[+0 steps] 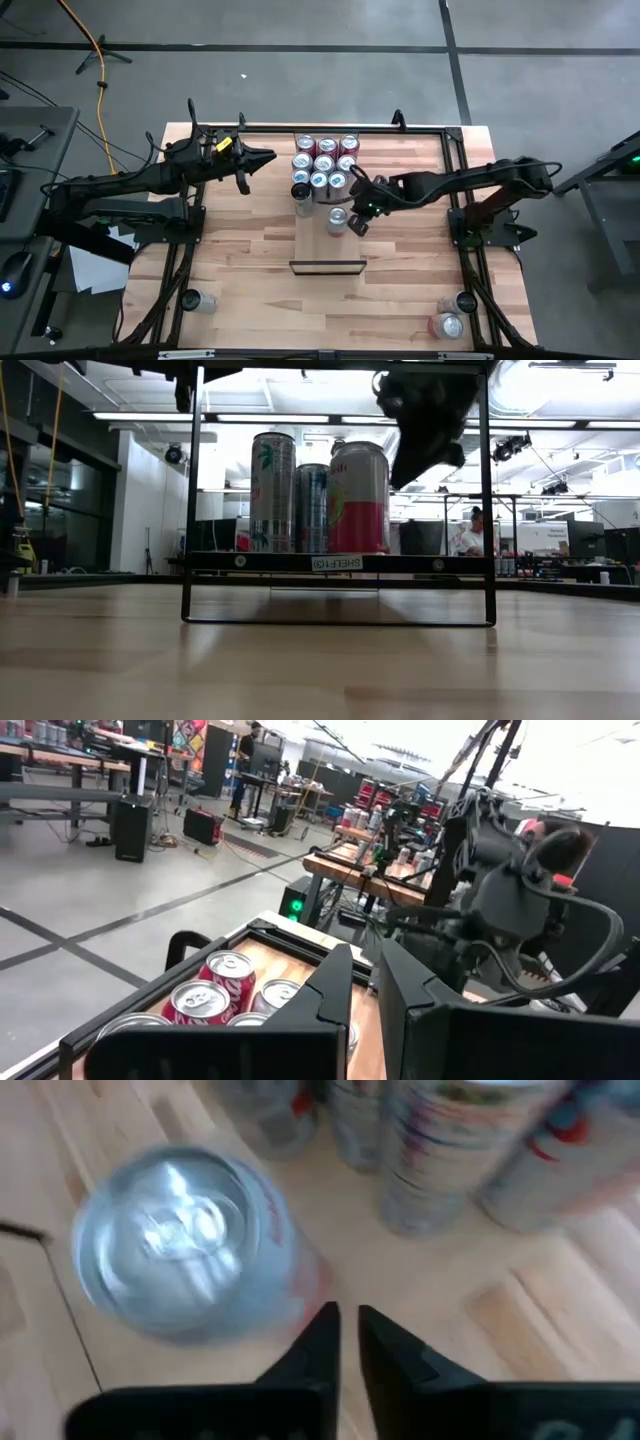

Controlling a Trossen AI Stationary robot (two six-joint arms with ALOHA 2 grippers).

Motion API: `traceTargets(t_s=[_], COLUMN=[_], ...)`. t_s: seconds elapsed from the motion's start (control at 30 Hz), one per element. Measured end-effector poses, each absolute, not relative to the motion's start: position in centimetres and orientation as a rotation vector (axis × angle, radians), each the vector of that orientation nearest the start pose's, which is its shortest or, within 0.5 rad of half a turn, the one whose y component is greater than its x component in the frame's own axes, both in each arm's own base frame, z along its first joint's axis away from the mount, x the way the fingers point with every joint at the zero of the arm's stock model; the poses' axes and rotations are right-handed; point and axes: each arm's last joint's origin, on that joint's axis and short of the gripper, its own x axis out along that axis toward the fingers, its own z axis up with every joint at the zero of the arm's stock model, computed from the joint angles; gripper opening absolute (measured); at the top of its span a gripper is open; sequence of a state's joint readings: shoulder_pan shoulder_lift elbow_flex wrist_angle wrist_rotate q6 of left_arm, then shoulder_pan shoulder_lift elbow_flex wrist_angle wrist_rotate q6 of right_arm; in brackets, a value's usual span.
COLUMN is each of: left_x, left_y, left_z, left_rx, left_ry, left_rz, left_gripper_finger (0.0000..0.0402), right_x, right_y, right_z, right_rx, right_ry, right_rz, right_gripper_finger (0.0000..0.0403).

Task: Place canned beverage on shelf
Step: Put the top pink soda can on the shelf

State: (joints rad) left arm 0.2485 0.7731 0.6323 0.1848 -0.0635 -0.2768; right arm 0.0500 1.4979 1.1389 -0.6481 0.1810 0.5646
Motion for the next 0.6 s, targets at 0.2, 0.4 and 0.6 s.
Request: traceTargets(t_s=[0.2,0.4,0.6], left_x=[17.3,17.2,17.2], left_y=[4.6,4.7,4.7], left_z=[31.7,31.7,31.7], left_rx=[-0.271,-0.270,-0.270], left_ry=[-0.088,-0.091,-0.090], left_rz=[0.317,0.339,0.338], left_gripper_finger=[0.0000,0.0000,0.0000], right_x=[30.5,31.1,31.1], right_y=[0.1,-0.3,0.1], right_z=[24.0,24.4,24.4], right_rx=[0.468,0.504,0.534], right_ry=[0.851,0.790,0.794], right_rz=[-0.459,-0.399,-0.397], right_gripper_finger=[0.0008,0.0002,0.0000])
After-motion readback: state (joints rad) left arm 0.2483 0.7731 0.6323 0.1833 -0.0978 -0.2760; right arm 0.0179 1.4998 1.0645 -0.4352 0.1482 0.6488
